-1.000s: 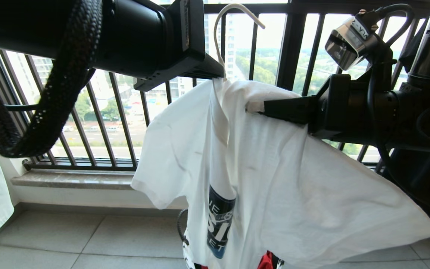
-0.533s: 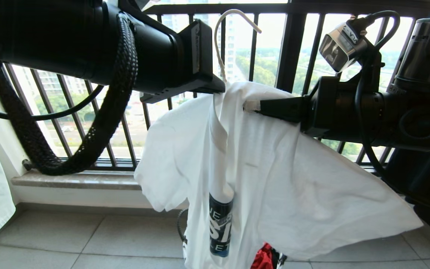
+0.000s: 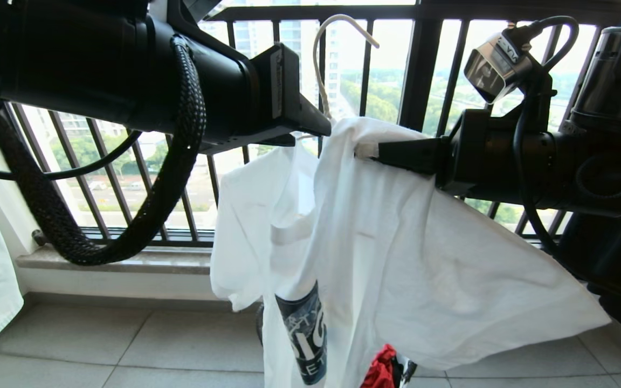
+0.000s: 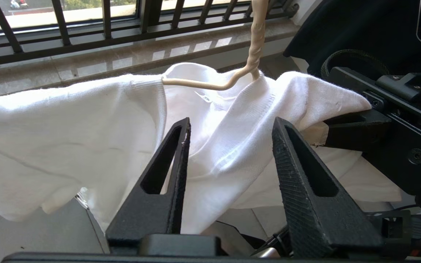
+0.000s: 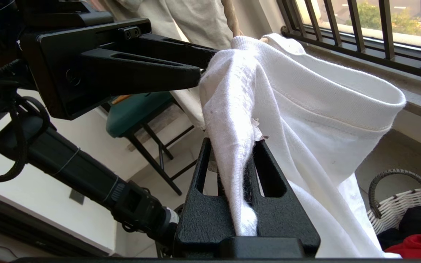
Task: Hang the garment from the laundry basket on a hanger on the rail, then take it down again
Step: Hang the clothes on the clothes rack, then hang the clothes rack on the clothesline
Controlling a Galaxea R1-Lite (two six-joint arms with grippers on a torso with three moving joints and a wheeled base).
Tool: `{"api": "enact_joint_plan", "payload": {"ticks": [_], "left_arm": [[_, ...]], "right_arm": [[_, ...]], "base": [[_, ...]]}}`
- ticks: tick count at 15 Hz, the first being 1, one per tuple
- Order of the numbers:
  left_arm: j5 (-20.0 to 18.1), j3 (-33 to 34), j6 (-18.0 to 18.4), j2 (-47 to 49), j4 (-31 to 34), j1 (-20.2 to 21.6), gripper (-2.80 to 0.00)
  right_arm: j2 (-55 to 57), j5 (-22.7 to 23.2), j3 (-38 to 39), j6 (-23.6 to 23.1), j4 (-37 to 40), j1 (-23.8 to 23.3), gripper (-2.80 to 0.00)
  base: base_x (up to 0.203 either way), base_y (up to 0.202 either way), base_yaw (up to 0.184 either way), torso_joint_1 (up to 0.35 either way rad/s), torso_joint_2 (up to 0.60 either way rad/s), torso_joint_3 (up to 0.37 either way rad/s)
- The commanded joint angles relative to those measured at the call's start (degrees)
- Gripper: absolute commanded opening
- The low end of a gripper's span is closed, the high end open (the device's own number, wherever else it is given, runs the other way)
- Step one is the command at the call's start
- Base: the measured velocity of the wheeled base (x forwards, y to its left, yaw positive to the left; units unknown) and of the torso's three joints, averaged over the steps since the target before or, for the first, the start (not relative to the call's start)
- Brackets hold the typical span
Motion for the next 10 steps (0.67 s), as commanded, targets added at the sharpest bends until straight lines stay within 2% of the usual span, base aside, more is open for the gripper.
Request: {"api": "enact_joint_plan", "payload": {"ticks": [1,5,8,9,10], "left_arm": [[0.04,0.38,0.03,-1.25,1.71,-0.05,0.00],[0.69,2.00,0.08,-4.27,2.40,0.51,0.00],[0.73,1.71,1.31,-7.86,2.52,4.45,0.00],[0.64,1.73,2.45,-8.15,2.56,6.35,-2.80],[0.26,1.82,4.26,-7.99,2.62,9.74,-2.80]], "right_arm": [[0.07,0.18,0.01,0.12,-0.17,0.00,-2.80],[0.07,0.09,0.01,0.12,-0.17,-0.08,-2.80],[-0.02,0.09,0.01,0.12,-0.26,-0.35,-2.80],[-0.02,0.18,0.01,0.12,-0.26,-0.35,-2.80],[-0.11,0.21,0.01,0.21,-0.17,-0.35,-2.80]], "base": [[0.000,0.000,0.000,0.000,0.00,0.000],[0.000,0.000,0.000,0.000,0.00,0.000],[0.000,0.000,0.000,0.000,0.00,0.000],[0.000,0.000,0.000,0.000,0.00,0.000],[0.000,0.000,0.000,0.000,0.00,0.000]]}}
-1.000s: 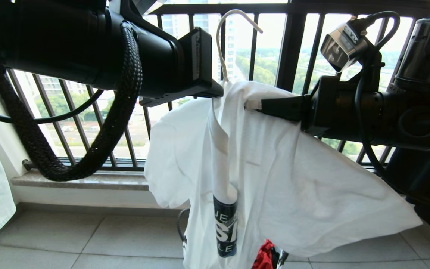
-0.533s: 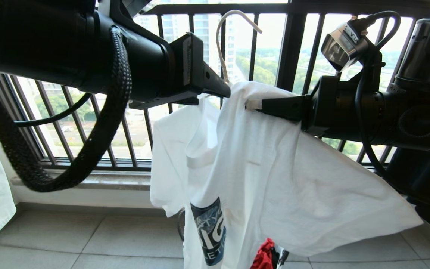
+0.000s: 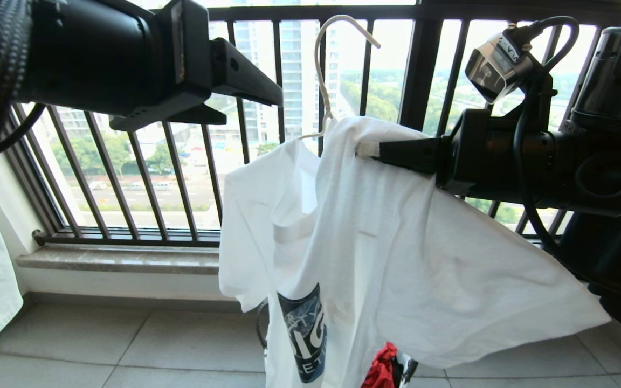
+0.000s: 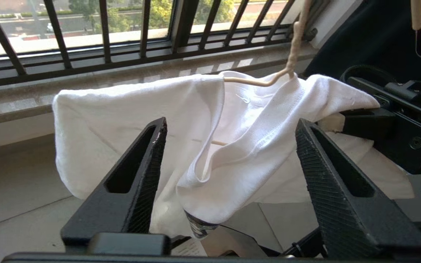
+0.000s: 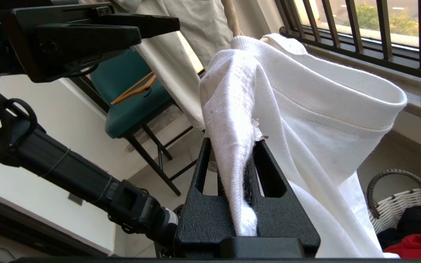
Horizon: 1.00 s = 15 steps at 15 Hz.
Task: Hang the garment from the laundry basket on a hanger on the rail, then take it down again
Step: Hang the clothes rack on the clothesline
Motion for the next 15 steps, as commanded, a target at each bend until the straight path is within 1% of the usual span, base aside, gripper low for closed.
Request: {"api": "enact_joint_plan", "payload": {"ticks": [1,2,4,5,6,7,8,10,11,12,13,14,15], "left_arm": [[-1.36,0.12,3.33,-0.70,0.53,7.08,-2.80],[-5.76,0.09,5.72,-0.37,1.36,10.85,-2.80],[-18.23,0.01,10.99,-0.01,2.42,18.28,-2.80],[-24.17,-0.03,14.98,0.48,2.69,22.24,-2.80],[-28.11,-0.09,20.75,1.58,2.82,24.93,-2.80],[-29.31,-0.25,24.17,3.36,2.72,25.91,-2.80],[-29.81,-1.05,26.14,5.28,2.69,26.26,-2.80],[-30.24,-3.38,27.33,7.58,3.04,26.15,-2.80],[-30.77,-3.45,28.09,7.80,3.02,25.98,-2.80],[-32.78,-3.36,31.25,8.29,3.03,26.04,-2.80],[-34.67,-3.20,35.05,9.04,3.11,26.25,0.00],[-35.82,-3.36,38.60,10.42,3.44,26.71,0.00],[-36.23,-4.52,41.35,11.74,4.88,26.92,0.00]], "right_arm": [[-0.09,0.34,0.08,0.21,-0.16,0.00,-2.80],[-0.17,0.34,-0.01,0.21,-0.15,0.00,-2.80],[-0.17,0.34,0.08,0.30,-0.15,0.00,-2.80],[-0.08,0.43,0.08,0.30,-0.15,0.01,-2.80],[-0.17,0.72,0.08,0.30,-0.15,0.09,-2.80],[-0.10,1.30,0.08,0.30,-0.15,0.09,-2.80],[-0.08,1.84,0.08,0.30,-0.15,0.09,-2.80],[0.00,1.93,0.08,0.30,-0.15,0.09,-2.80],[0.00,1.93,0.08,0.30,-0.15,0.09,-2.80],[0.00,1.93,0.08,0.30,-0.15,0.09,-2.80],[0.00,1.93,0.08,0.30,-0.15,0.09,-2.80],[0.00,1.93,0.08,0.30,-0.15,0.09,-2.80],[0.00,1.84,0.08,0.30,-0.15,0.09,-2.80]], "base": [[0.000,0.000,0.000,0.000,0.00,0.000],[0.000,0.000,0.000,0.000,0.00,0.000],[0.000,0.000,0.000,0.000,0.00,0.000],[0.000,0.000,0.000,0.000,0.00,0.000],[0.000,0.000,0.000,0.000,0.00,0.000],[0.000,0.000,0.000,0.000,0.00,0.000],[0.000,0.000,0.000,0.000,0.00,0.000],[0.000,0.000,0.000,0.000,0.00,0.000],[0.000,0.000,0.000,0.000,0.00,0.000],[0.000,0.000,0.000,0.000,0.00,0.000],[0.000,0.000,0.000,0.000,0.00,0.000],[0.000,0.000,0.000,0.000,0.00,0.000],[0.000,0.000,0.000,0.000,0.00,0.000]]}}
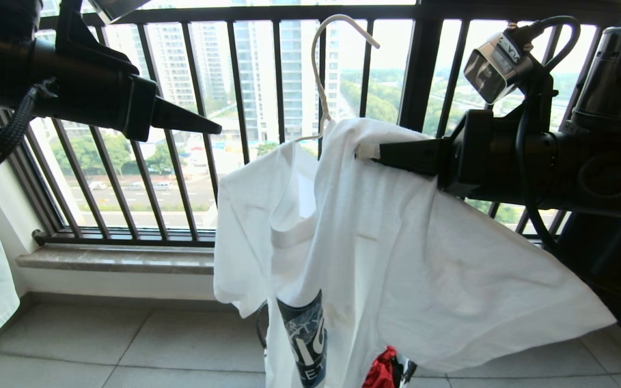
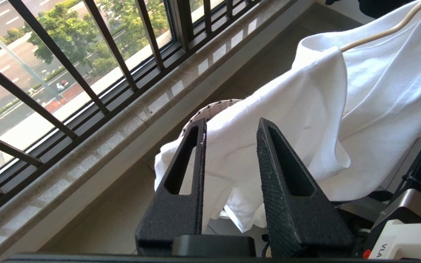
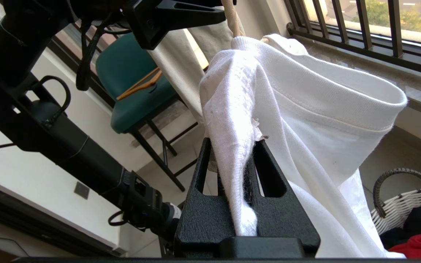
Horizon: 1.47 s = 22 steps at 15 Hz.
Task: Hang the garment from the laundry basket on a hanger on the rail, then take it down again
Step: Hang the clothes rack on the clothesline
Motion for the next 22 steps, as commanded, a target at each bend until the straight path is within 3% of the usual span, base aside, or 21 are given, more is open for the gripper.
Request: {"api": "enact_joint_plan", "payload": {"ticks": [1,4,10,13,16,18,22], "left_arm": [[-1.41,-3.40,6.16,4.01,3.85,0.41,0.00],[-9.07,-4.00,14.97,5.58,5.60,1.92,0.00],[-17.53,-3.93,25.11,6.88,8.83,2.50,0.00],[-18.38,-3.74,26.12,6.28,11.64,1.02,0.00],[-19.05,-3.61,30.33,6.31,17.00,0.64,0.00],[-21.41,-3.00,30.44,7.03,17.33,-0.29,0.00],[-21.70,-3.20,30.55,9.63,16.76,-1.51,0.00]], "right_arm": [[0.18,0.13,-0.01,0.19,-0.16,0.03,-2.80],[0.18,0.22,-0.01,0.19,-0.16,0.03,-2.80],[0.00,2.70,0.43,0.11,-0.09,0.03,-2.80],[-0.63,5.83,1.59,0.10,-0.07,0.03,-2.80],[-0.70,6.64,1.84,0.10,-0.07,0.12,-2.80],[-0.70,6.72,1.84,0.10,-0.07,0.12,-2.80],[-0.61,6.72,1.84,0.10,-0.07,0.12,-2.80]], "base": [[0.000,0.000,0.000,0.000,0.00,0.000],[0.000,0.000,0.000,0.000,0.00,0.000],[0.000,0.000,0.000,0.000,0.00,0.000],[0.000,0.000,0.000,0.000,0.00,0.000],[0.000,0.000,0.000,0.000,0.00,0.000],[0.000,0.000,0.000,0.000,0.00,0.000],[0.000,0.000,0.000,0.000,0.00,0.000]]}}
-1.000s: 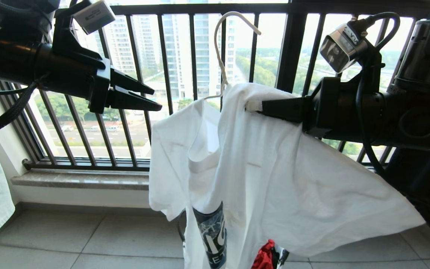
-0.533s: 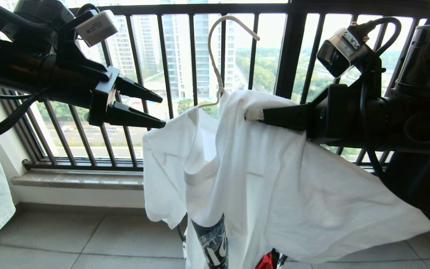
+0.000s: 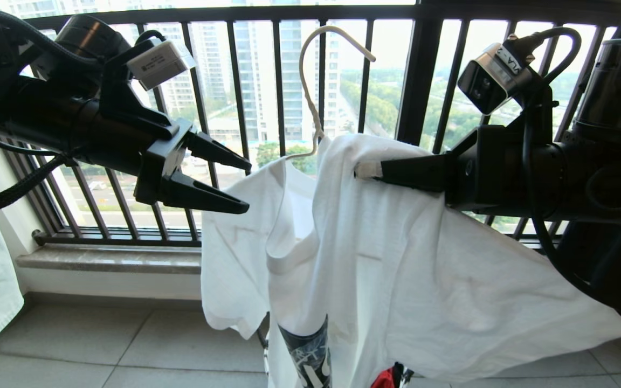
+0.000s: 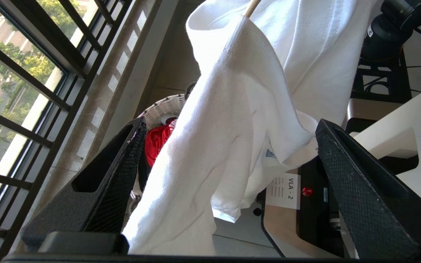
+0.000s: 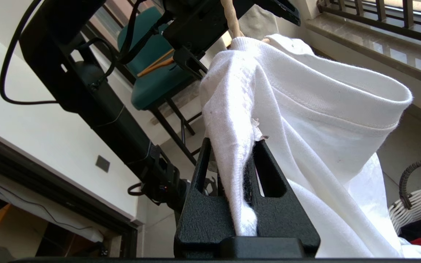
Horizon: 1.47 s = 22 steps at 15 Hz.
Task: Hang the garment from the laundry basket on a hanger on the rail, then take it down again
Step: Hang the clothes rack on the clothesline
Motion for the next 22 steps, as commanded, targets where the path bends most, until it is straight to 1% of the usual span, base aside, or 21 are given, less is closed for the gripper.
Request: {"api": "enact_joint_plan", "payload": {"ticks": [1,3,7,9,15,16,22], "left_arm": [[-0.35,-0.28,0.33,2.37,-0.42,-0.64,0.00],[-0.57,-0.34,-0.29,4.22,-3.24,-1.00,0.00],[-0.57,-0.34,-0.44,6.24,-3.98,-2.04,0.00],[-0.57,-0.34,-0.55,6.97,-5.89,-2.45,0.00],[-0.57,-0.34,-0.36,7.95,-6.39,-3.78,0.00],[-0.57,-0.34,-0.27,7.95,-6.39,-3.92,-2.80],[-0.57,-0.34,-0.36,8.38,-6.39,-4.19,-2.80]], "right_arm": [[0.00,0.19,0.00,0.12,-0.16,0.05,-2.80],[0.08,0.10,0.00,0.04,-0.24,0.05,-2.80],[0.35,0.01,0.00,-0.58,-0.24,0.05,-2.80],[0.38,0.01,0.00,-0.58,-0.24,0.05,-2.80],[0.44,-0.08,0.00,-0.66,-0.24,-0.04,-2.80],[0.44,-0.08,0.00,-0.63,-0.24,-0.04,-2.80],[1.23,-0.25,-0.27,-0.58,-0.24,-0.04,-2.80]], "base": [[0.000,0.000,0.000,0.000,0.00,0.000],[0.000,0.000,0.000,0.000,0.00,0.000],[0.000,0.000,0.000,0.000,0.00,0.000],[0.000,0.000,0.000,0.000,0.00,0.000],[0.000,0.000,0.000,0.000,0.00,0.000],[0.000,0.000,0.000,0.000,0.00,0.000],[0.000,0.000,0.000,0.000,0.00,0.000]]}}
